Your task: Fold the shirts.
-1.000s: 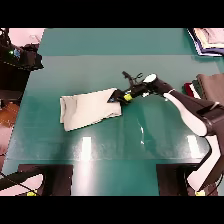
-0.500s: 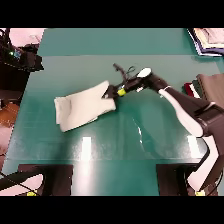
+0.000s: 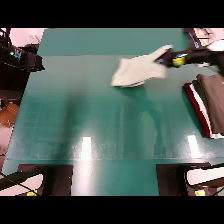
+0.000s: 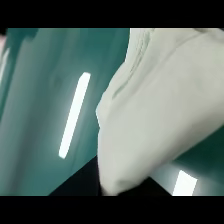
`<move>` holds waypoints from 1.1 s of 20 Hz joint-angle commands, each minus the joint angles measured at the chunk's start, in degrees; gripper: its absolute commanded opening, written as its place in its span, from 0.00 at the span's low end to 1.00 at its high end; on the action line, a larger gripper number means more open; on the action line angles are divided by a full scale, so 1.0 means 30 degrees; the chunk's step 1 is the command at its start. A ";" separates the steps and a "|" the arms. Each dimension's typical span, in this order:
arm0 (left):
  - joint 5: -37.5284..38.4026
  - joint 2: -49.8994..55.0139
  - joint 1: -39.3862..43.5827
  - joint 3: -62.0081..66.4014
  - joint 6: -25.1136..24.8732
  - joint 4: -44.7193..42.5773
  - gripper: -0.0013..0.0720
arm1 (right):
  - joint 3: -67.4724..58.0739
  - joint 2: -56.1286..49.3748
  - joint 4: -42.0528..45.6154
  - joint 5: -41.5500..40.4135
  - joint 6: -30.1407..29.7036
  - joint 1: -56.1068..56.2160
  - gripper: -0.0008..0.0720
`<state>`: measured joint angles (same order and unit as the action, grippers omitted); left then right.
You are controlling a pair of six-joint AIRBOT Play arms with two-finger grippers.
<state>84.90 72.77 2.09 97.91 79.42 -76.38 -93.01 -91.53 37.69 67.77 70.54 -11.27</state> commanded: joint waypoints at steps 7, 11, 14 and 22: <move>-0.0087 0.0007 -0.0015 0.0000 0.0554 0.0605 0.04 | -0.0029 0.1494 0.1341 -0.3177 0.1173 -0.9362 0.03; -0.0080 0.0007 -0.0015 0.0000 0.0554 0.0612 0.04 | -0.0095 0.1530 0.1224 -0.4116 0.1166 -0.9850 0.03; -0.0080 0.0007 -0.0015 0.0000 0.0546 0.0612 0.05 | -0.1603 0.1654 0.0780 -0.3810 0.0612 -0.9828 0.03; -0.0066 0.0007 -0.0015 0.0000 0.0539 0.0612 0.04 | -0.7242 0.1661 0.1020 0.1588 0.2594 -1.0149 0.03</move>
<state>84.68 72.77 2.09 97.91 81.06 -74.54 -110.32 -86.59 40.58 66.28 74.96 -41.17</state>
